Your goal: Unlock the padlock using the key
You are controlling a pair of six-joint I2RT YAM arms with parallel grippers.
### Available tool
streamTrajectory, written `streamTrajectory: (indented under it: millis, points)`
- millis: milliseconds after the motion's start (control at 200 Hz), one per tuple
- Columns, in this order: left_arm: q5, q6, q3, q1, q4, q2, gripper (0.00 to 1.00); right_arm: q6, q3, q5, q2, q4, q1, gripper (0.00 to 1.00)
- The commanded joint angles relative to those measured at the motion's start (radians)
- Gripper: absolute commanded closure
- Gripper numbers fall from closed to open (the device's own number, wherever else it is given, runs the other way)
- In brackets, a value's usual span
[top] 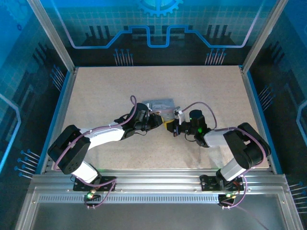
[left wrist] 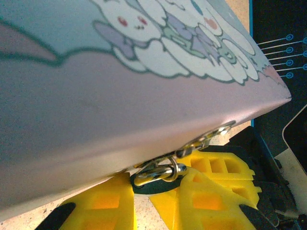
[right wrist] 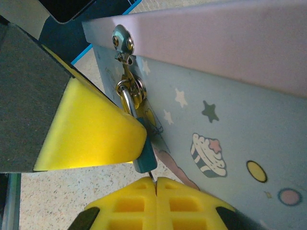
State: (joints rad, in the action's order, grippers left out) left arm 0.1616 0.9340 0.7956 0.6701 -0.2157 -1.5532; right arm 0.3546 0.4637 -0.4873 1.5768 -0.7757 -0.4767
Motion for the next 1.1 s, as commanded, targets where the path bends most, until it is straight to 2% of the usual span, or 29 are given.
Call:
streamTrajectory:
  millis: [0,285,490,730,1096]
  points:
    - [0.105,-0.017,-0.007,0.022,0.002,-0.028,0.84,0.015,0.034,0.069,-0.012,-0.101,0.023,1.00]
    - [0.108,-0.003,-0.019,0.020,-0.055,-0.104,0.84,0.058,-0.012,0.145,0.039,-0.125,-0.012,1.00]
    - [0.111,0.004,-0.029,0.018,-0.085,-0.148,0.80,0.082,-0.034,0.199,0.082,-0.139,-0.040,1.00]
    - [0.108,-0.002,-0.040,0.009,-0.099,-0.160,0.67,0.091,-0.043,0.225,0.108,-0.122,-0.054,1.00]
    - [0.087,-0.031,-0.087,-0.024,-0.071,-0.064,0.47,0.088,-0.002,0.193,0.132,-0.028,-0.054,1.00]
